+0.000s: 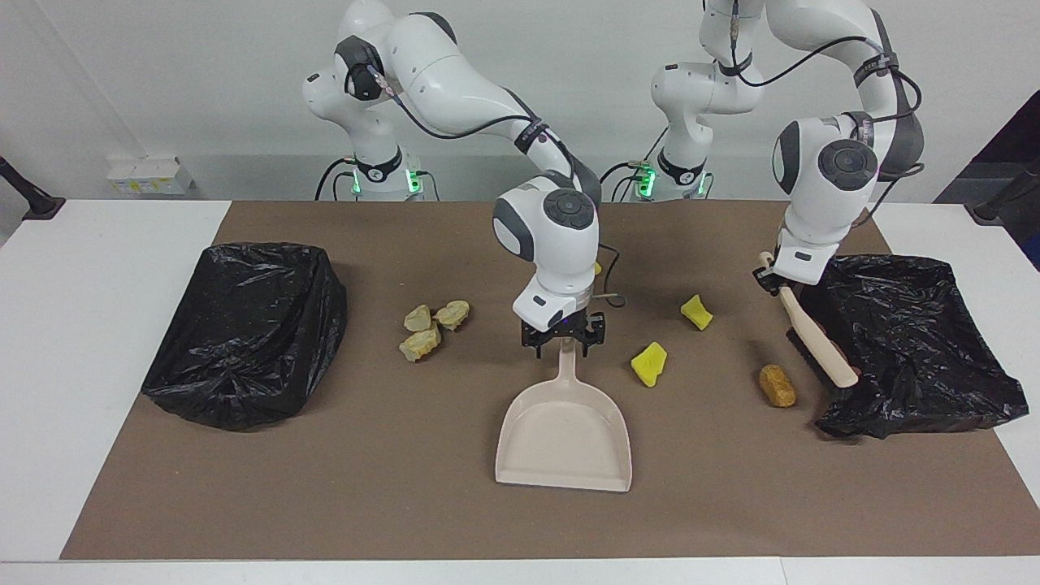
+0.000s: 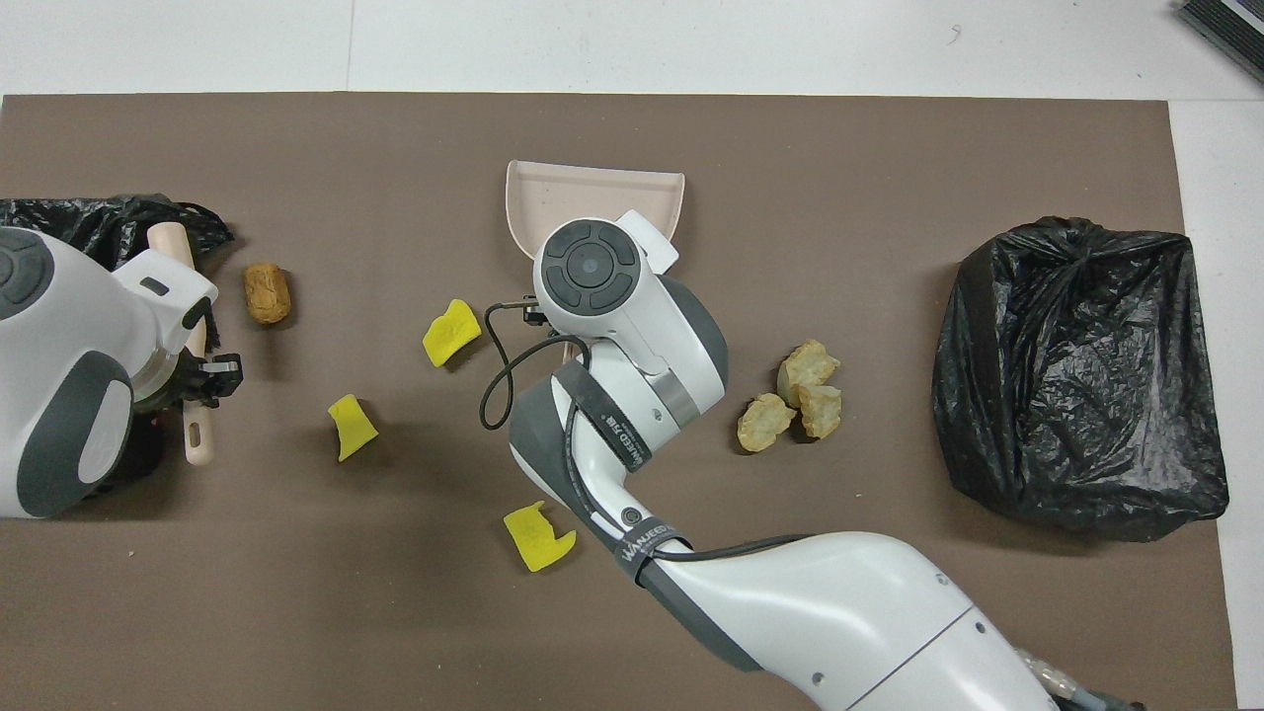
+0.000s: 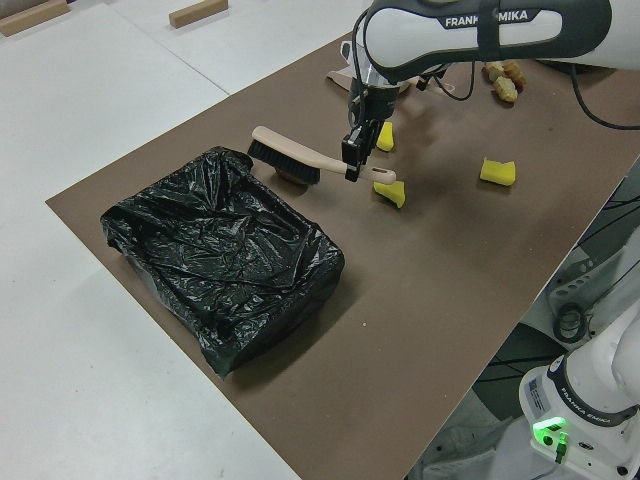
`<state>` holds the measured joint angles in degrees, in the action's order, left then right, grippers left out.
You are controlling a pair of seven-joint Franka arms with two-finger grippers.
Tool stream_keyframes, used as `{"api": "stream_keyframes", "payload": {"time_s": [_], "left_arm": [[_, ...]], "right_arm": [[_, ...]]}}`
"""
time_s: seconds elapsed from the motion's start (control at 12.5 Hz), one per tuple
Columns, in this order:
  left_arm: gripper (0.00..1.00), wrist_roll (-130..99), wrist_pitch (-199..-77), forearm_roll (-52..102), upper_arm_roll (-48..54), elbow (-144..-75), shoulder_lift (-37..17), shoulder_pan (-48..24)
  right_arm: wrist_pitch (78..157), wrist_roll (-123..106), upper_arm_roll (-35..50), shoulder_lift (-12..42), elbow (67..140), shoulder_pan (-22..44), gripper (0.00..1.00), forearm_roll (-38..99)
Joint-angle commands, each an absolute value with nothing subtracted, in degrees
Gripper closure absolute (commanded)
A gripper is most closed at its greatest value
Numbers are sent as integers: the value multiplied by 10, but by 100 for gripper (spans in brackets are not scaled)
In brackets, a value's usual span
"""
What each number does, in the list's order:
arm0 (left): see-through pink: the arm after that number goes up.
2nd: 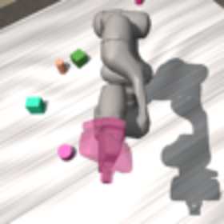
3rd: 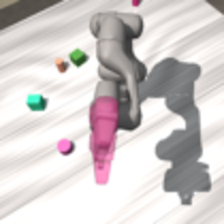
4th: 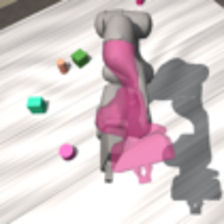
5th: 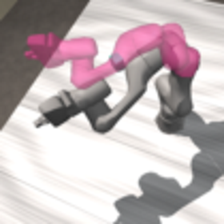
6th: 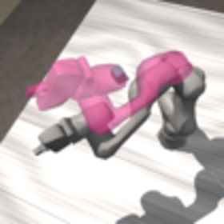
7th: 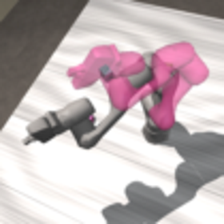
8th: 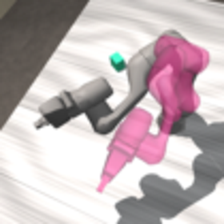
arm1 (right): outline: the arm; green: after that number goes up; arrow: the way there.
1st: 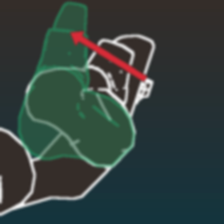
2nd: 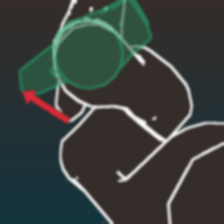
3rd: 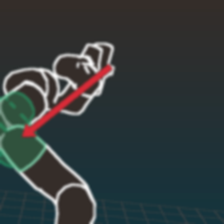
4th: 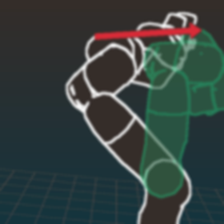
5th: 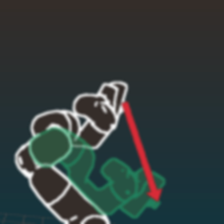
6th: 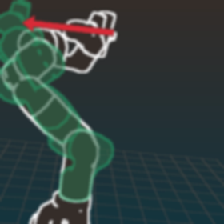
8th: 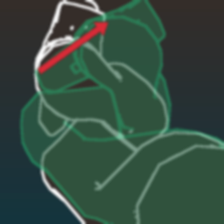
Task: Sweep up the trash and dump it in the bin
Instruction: 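Grasp the dustpan with the right gripper and place it near the sponges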
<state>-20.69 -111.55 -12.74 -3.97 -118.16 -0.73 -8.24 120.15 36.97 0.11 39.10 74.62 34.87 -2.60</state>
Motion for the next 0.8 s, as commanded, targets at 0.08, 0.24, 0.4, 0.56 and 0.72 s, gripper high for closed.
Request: {"api": "stream_keyframes", "payload": {"time_s": [0.08, 0.24, 0.4, 0.56, 0.72], "left_arm": [[100, -202, -1116, -139, -31, -1182, -17, -78], [100, -186, -1130, -137, -31, -1188, -32, -76], [100, -170, -1140, -137, -31, -1199, -34, -63], [100, -153, -1143, -132, -30, -1214, -28, -65], [100, -135, -1154, -91, -26, -1224, -25, -72]], "right_arm": [[1191, 397, 0, 396, 732, 350, 100, -33], [1195, 389, 0, 375, 736, 339, 100, -35], [1190, 274, 3, 344, 761, 327, 100, -26], [1189, 211, 2, 285, 821, 307, 100, -26], [1165, 119, 3, 209, 889, 284, 100, -26]]}}
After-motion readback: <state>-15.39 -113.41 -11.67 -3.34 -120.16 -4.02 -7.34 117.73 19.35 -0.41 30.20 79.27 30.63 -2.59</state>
